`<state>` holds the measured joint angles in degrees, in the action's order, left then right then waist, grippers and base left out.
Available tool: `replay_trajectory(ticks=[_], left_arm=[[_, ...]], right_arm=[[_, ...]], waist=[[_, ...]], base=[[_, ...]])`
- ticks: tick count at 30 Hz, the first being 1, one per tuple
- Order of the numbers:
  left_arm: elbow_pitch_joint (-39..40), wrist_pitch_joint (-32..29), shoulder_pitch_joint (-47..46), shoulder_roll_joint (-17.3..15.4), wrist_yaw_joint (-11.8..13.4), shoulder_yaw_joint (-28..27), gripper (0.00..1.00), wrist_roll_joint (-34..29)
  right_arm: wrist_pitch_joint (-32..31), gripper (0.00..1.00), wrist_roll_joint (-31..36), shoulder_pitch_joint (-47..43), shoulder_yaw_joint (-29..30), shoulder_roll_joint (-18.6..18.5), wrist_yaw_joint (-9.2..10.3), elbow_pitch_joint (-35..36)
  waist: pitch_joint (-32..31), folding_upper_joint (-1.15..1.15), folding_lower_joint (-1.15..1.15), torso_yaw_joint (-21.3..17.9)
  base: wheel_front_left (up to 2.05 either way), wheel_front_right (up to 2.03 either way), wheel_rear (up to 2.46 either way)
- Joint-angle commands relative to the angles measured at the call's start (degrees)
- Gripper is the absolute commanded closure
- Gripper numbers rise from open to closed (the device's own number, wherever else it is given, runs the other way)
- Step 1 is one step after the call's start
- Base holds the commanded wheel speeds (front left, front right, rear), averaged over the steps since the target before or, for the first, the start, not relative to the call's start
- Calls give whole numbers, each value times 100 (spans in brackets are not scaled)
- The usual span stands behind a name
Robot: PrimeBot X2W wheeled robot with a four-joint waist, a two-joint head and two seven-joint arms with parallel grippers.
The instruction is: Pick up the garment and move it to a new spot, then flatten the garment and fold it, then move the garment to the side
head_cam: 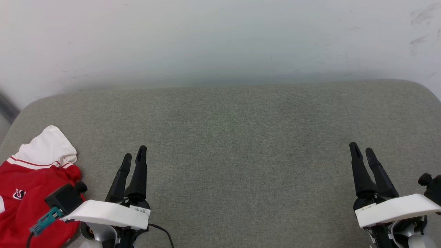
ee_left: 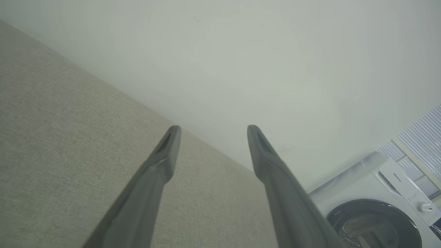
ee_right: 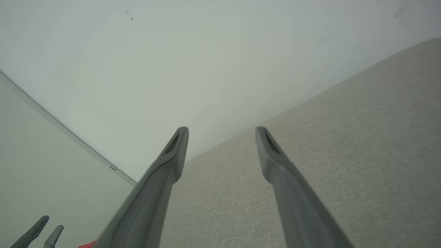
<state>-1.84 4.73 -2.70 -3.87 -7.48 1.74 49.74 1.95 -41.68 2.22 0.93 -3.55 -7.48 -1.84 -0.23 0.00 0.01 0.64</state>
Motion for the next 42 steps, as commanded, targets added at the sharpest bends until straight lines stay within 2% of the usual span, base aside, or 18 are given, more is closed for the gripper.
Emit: replay_trajectory(ticks=[1, 17, 30, 42], left_arm=[[117, 47, -20, -57, -2, 23, 0, -223], [319, 322, 114, -133, 22, 119, 0, -1827], [257, 513, 187, -176, 48, 253, 0, -2654], [164, 661, 220, -167, 63, 279, 0, -3171]], right_arm=[[-8, 0, 215, 50, -22, -48, -2, 132], [-78, 0, 1672, -96, -27, -64, -1, 388], [-112, 0, 2511, -206, 124, 35, -1, 474], [-109, 0, 3010, -276, 157, 67, -1, 497]], waist=[[-1, 0, -1, 3], [-14, 0, -1, 16], [-23, 0, -1, 32], [-28, 0, -1, 46]], base=[[0, 0, 0], [0, 0, 0], [0, 0, 0], [0, 0, 0]])
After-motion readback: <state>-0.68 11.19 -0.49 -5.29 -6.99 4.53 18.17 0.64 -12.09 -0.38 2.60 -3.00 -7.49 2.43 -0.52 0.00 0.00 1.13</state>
